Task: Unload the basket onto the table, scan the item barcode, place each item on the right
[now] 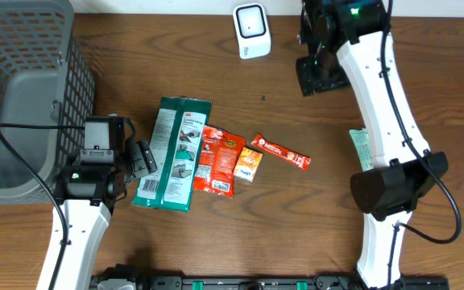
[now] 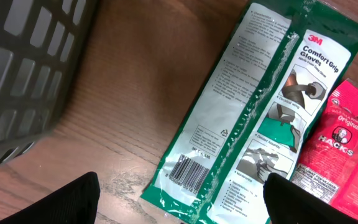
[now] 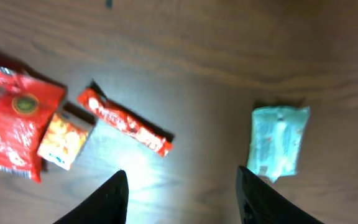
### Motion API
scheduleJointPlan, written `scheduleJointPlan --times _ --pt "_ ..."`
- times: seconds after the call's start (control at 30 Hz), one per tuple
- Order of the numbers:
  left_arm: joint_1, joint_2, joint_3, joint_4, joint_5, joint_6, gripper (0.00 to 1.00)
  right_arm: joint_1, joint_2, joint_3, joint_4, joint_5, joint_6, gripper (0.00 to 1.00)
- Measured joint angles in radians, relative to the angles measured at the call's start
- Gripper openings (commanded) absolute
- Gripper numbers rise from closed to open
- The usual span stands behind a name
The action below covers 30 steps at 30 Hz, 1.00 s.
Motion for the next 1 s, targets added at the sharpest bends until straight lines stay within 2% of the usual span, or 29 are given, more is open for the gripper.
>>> scheduleJointPlan --times 0.27,0.67,0.93,1.0 --pt "0.0 0.0 0.0 0.0 0.0 0.0 0.85 0.01 0.0 -0.246 0.031 -0.027 -0.048 0.51" --pt "0.0 0.0 0.0 0.0 0.0 0.0 0.85 0.129 0.0 -0.615 0.41 -0.041 -0.273 0.5" --pt "0.0 0.0 0.0 0.0 0.0 0.0 0.85 0.171 0.0 -0.779 0.538 -0.042 -0.388 0.5" --pt "0.0 0.0 0.0 0.0 0.0 0.0 0.85 0.175 0.0 -0.809 0.559 -0.042 -0.398 0.45"
